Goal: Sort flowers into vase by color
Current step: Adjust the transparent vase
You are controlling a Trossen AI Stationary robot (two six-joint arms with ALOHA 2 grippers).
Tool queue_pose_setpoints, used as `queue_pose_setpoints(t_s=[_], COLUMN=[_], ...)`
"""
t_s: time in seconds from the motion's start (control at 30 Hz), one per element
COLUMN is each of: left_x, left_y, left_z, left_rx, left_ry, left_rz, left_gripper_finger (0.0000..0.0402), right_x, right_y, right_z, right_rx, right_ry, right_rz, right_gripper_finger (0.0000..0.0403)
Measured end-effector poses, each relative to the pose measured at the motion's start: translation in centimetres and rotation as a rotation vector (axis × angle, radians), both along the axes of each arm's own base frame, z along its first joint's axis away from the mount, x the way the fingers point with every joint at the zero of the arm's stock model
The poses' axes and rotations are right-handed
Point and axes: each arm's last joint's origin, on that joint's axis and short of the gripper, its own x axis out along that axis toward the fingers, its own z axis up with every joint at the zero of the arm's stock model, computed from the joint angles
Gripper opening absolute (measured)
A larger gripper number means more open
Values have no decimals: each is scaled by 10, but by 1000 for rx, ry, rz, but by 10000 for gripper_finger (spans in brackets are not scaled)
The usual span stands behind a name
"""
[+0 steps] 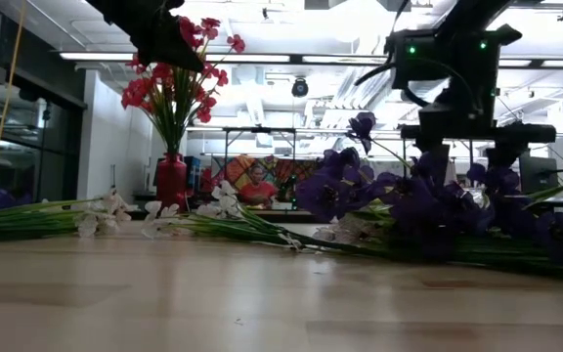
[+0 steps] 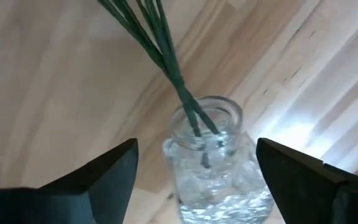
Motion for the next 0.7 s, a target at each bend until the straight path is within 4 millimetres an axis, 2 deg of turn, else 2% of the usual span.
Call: queue_pose_setpoints(t_s=[0.4,0.7], left_x=[0,0], left_y=[0,0], left_z=[0,0], left_rx=[-14,-29], left_ry=[-7,-13], left_rz=[10,19], left_gripper_finger=[0,0], right_x=[2,9], right_y=[-21,-26], right_z=[-4,-28], right_rx=[19,63], right_ry=[-35,71], right_rz=[46,85], right_gripper_finger=[316,316])
